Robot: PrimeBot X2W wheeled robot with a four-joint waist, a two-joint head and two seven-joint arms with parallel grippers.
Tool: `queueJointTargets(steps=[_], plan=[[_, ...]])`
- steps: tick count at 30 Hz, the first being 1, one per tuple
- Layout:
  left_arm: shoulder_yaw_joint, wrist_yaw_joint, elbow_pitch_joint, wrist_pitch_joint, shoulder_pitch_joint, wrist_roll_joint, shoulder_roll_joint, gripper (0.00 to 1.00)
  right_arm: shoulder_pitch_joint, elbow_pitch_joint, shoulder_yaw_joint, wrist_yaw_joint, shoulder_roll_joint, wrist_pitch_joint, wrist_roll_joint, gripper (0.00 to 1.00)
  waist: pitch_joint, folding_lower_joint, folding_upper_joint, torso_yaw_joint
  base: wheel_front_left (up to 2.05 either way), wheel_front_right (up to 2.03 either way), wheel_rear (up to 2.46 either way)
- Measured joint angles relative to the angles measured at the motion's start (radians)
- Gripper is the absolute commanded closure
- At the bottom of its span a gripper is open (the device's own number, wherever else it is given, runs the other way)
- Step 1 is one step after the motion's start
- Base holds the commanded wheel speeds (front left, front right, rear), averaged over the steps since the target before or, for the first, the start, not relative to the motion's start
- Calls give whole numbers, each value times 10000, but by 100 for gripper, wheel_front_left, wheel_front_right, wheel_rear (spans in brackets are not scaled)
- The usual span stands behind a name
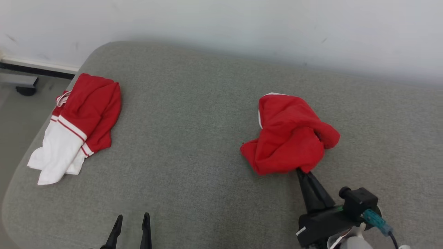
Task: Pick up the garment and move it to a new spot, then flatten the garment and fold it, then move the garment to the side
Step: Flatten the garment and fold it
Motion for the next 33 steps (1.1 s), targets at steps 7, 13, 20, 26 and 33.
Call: queueJointTargets(steps=[7,13,20,26,33], plan=[[-81,-67,109,0,186,-102,0,0,-63,-2435,594,-2,-428,-4,393,100,-578,-1,-1,-871,0,0,0],[-150,-35,153,0,184,-207,-2,0,-672,-3227,1825,-2,-602,-2,734,100,-1002,-1,0,-1394,0,0,0],[-140,-69,374,0,453,-257,-2,0,-2074,-3754,2575,0,-111,-2,1321,100,-1478,-2,-1,-1661,0,0,0],[-176,-127,583,0,551,-184,0,0,-3150,-3045,2052,0,155,-6,1250,100,-1449,-2,-1,-1355,0,0,0],[-345,-144,633,0,541,-190,-2,0,-3173,90,782,0,-215,-2,374,100,-1189,-1,-1,-925,0,0,0]])
